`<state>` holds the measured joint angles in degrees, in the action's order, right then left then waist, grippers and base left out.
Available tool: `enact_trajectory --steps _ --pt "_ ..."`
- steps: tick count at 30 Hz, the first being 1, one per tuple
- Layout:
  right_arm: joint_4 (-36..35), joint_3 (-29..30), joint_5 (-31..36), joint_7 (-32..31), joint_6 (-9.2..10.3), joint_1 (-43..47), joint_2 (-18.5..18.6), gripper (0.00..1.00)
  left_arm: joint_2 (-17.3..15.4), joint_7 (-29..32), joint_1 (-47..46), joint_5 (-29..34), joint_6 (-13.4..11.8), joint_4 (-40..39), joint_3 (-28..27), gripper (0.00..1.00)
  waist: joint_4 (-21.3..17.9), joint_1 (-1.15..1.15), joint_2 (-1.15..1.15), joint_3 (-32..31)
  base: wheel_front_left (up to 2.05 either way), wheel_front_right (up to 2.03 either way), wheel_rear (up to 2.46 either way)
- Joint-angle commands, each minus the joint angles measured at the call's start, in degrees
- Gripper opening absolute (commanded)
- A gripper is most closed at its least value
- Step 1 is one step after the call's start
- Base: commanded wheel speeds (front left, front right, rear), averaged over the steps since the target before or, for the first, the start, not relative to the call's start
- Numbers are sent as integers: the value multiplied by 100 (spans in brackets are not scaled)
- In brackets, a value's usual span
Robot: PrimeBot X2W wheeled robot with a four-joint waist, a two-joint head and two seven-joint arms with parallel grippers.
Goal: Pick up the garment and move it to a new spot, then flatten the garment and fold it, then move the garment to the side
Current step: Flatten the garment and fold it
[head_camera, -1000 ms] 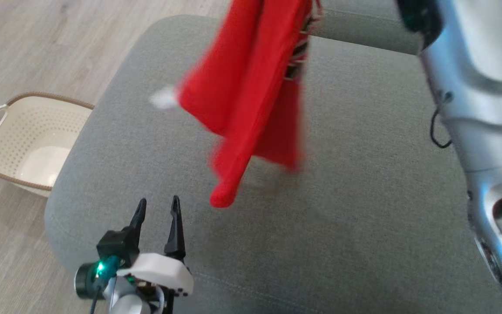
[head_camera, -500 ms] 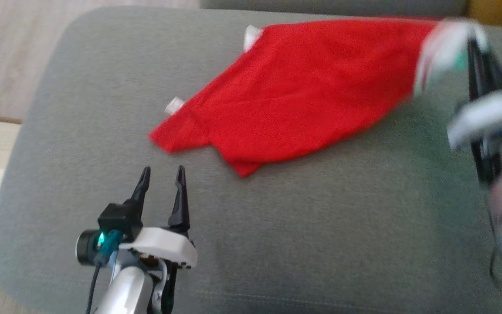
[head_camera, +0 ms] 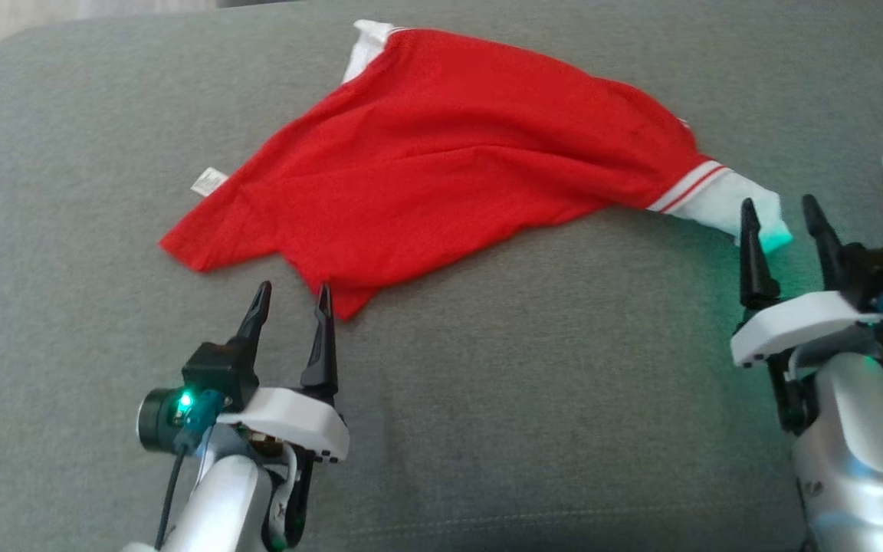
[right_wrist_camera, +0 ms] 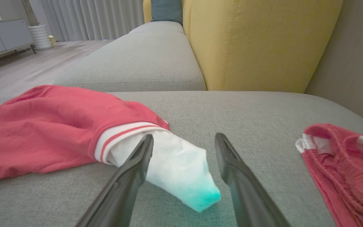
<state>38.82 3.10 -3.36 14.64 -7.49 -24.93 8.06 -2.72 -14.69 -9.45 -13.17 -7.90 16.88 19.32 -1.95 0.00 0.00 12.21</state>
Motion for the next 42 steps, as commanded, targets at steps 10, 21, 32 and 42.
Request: enact_trajectory --steps 10,21,32,42 --pt "-822 -301 -36 36 0 341 -393 100 -16 -31 -193 -170 96 271 -187 100 -449 0 0 26 0 0 0" --pt "-1195 -504 -200 36 0 305 -488 100 -16 -31 -341 -244 163 701 -248 100 -756 0 0 187 0 0 0" --pt "-1263 -467 -266 36 0 319 -508 100 -16 -31 -568 -199 269 679 -275 0 -780 0 0 273 0 0 0" --pt "-1096 -364 -243 36 0 479 -514 100 -16 -31 -461 -77 190 -376 -370 0 -197 0 0 -127 0 0 0"
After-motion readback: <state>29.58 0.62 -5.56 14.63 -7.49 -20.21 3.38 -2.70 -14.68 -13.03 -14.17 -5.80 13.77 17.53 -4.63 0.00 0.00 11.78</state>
